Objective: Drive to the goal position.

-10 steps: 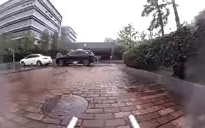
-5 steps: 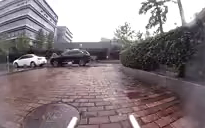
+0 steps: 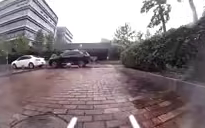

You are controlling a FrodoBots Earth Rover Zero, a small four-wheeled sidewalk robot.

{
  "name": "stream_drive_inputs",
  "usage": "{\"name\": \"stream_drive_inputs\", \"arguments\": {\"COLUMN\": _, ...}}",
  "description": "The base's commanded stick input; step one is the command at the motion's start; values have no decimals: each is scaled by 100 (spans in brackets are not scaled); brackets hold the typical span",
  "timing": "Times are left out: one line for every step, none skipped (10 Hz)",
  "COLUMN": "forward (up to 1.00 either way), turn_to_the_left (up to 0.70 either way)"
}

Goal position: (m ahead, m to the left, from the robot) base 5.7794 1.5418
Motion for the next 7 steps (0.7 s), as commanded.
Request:
{"name": "stream_drive_inputs", "arguments": {"forward": 70, "turn_to_the_left": 0}}
{"name": "stream_drive_inputs", "arguments": {"forward": 70, "turn_to_the_left": 0}}
{"name": "stream_drive_inputs", "arguments": {"forward": 70, "turn_to_the_left": 0}}
{"name": "stream_drive_inputs", "arguments": {"forward": 70, "turn_to_the_left": 0}}
{"name": "stream_drive_inputs", "arguments": {"forward": 70, "turn_to_the_left": 0}}
{"name": "stream_drive_inputs", "arguments": {"forward": 70, "turn_to_the_left": 0}}
{"name": "stream_drive_inputs", "arguments": {"forward": 70, "turn_to_the_left": 0}}
